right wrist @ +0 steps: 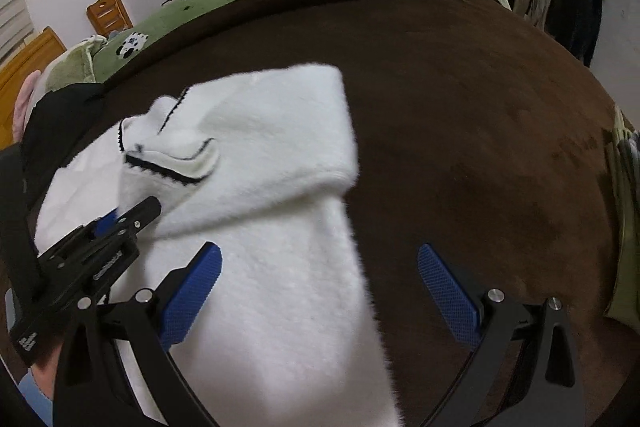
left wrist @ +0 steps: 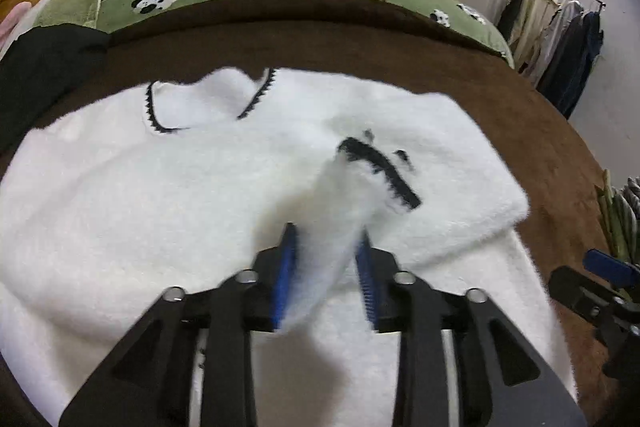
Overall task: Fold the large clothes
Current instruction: 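Fold the held sleeve across the body with the left tool and release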
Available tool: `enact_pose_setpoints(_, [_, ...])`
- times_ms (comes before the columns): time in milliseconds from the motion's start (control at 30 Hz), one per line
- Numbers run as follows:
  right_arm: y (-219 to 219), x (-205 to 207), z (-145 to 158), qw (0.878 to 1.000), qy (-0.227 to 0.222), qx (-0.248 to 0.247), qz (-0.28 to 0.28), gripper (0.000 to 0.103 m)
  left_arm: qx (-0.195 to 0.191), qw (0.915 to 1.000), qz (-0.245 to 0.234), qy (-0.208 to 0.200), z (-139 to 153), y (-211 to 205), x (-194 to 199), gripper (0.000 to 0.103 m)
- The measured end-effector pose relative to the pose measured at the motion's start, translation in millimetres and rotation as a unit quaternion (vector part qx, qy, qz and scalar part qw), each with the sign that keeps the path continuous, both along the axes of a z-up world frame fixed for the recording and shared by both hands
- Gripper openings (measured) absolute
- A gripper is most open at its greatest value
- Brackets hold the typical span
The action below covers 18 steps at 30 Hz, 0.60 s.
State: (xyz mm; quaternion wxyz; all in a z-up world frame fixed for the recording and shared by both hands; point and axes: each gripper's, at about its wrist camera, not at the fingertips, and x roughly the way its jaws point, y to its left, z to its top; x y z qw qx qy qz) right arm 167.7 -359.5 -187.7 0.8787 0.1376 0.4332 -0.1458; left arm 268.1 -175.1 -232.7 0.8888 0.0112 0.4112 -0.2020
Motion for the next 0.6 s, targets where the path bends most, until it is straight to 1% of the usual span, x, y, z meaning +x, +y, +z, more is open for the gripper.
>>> enact_pose_setpoints(33, [-3,-1,-2,1.0,0.0,0.001,-0.001,0.097,-0.002,1.0,-0.003,0.001,0,-1,-1,0.041])
enact_pose_setpoints(100, [-8,3,-7,1.0,0.002,0.004,-0.005,0.097,-0.006,0.9999,-0.011,0.006,-3,-7,1,0.049])
enact_pose_setpoints(133, [-7,4,-7,1.0,0.003,0.006,-0.006,0.097,-0.009,0.9998,-0.017,0.007,-1,-12,1,0.051])
enact_pose_setpoints(167, [-8,4,-7,1.0,0.002,0.008,-0.007,0.097,-0.011,0.9997,-0.021,0.008,1,-13,1,0.058])
enact_pose_setpoints(200, [-7,4,-7,1.0,0.001,0.009,-0.006,0.097,-0.018,0.9995,-0.024,0.006,6,-11,0,0.067])
enact_pose_setpoints(300, [-4,8,0,1.0,-0.004,0.009,0.002,0.097,-0.035,0.9991,-0.024,-0.008,27,-4,-3,0.082])
enact_pose_setpoints(333, [-3,10,3,1.0,-0.006,0.01,0.007,0.097,-0.037,0.9989,-0.025,-0.012,34,-1,-1,0.086])
enact_pose_setpoints(367, [0,13,6,1.0,-0.008,0.016,0.015,0.097,-0.038,0.9988,-0.028,-0.014,41,4,-2,0.091])
enact_pose_setpoints(400, [1,17,8,0.999,-0.008,0.027,0.022,0.097,-0.036,0.9987,-0.032,-0.014,50,11,-2,0.092])
enact_pose_setpoints(500, [9,30,13,0.998,-0.017,0.055,0.039,0.097,-0.02,0.9993,-0.03,-0.014,62,33,0,0.095])
enact_pose_setpoints(600, [21,47,17,0.995,-0.025,0.068,0.062,0.097,0.025,0.9996,-0.012,0.0,63,62,12,0.096])
